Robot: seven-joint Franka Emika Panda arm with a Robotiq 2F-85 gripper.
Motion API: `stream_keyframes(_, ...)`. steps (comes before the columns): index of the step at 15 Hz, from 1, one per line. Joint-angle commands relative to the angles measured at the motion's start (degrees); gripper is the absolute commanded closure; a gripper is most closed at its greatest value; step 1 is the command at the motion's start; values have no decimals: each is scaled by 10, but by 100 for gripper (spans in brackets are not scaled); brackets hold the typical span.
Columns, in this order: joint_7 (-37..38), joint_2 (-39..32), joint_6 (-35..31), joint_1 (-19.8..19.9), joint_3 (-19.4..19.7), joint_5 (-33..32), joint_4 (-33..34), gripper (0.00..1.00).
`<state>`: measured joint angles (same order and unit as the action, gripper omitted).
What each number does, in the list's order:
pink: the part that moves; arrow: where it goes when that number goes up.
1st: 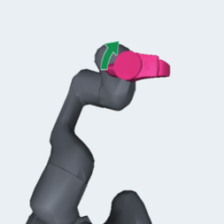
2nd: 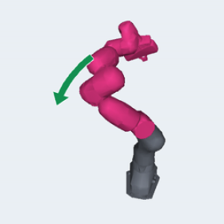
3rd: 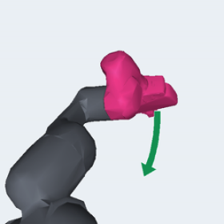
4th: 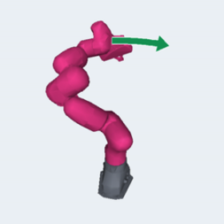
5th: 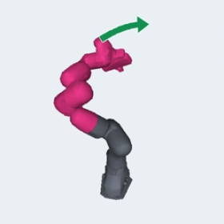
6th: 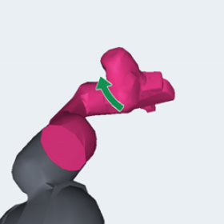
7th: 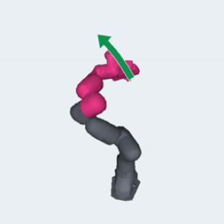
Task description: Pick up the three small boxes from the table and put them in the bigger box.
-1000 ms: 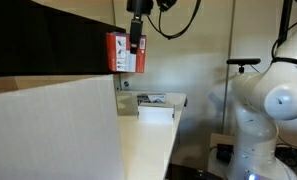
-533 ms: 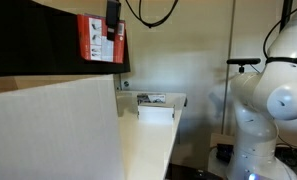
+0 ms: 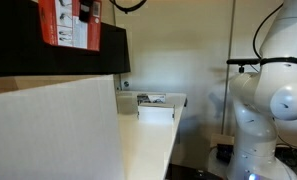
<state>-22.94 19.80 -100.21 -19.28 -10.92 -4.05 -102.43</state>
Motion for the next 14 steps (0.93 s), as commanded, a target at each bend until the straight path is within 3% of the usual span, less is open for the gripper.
stream_keyframes(1,-40,-62,43,-8,-26,11,83,81)
stream_keyframes(9,-7,-190,83,-27,-106,-14,230,81)
stream_keyframes(14,-7,-276,86,-53,-133,-30,294,81)
